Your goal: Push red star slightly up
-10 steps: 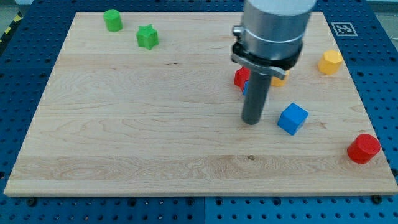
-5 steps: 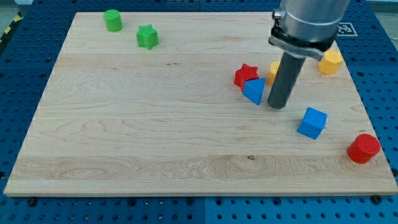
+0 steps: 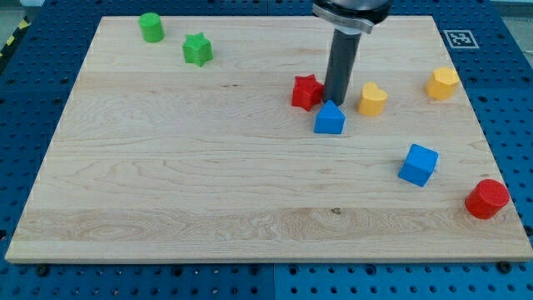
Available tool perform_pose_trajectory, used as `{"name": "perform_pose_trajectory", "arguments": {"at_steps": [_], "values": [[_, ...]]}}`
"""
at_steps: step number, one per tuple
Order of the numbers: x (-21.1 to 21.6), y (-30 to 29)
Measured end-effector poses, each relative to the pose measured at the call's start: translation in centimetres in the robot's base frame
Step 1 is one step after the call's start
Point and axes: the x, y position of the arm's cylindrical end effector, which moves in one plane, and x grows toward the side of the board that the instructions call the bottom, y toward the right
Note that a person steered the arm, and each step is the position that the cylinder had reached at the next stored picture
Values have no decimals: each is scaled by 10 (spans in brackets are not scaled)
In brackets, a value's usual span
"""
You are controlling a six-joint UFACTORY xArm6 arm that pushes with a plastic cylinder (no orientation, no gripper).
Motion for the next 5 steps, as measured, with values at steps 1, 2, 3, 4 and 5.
{"name": "perform_pose_trajectory", "arguments": {"at_steps": [1,2,3,4,5], "values": [[8,1],[3,-9],[-7,-39],[-8,-53],[-8,-16]]}}
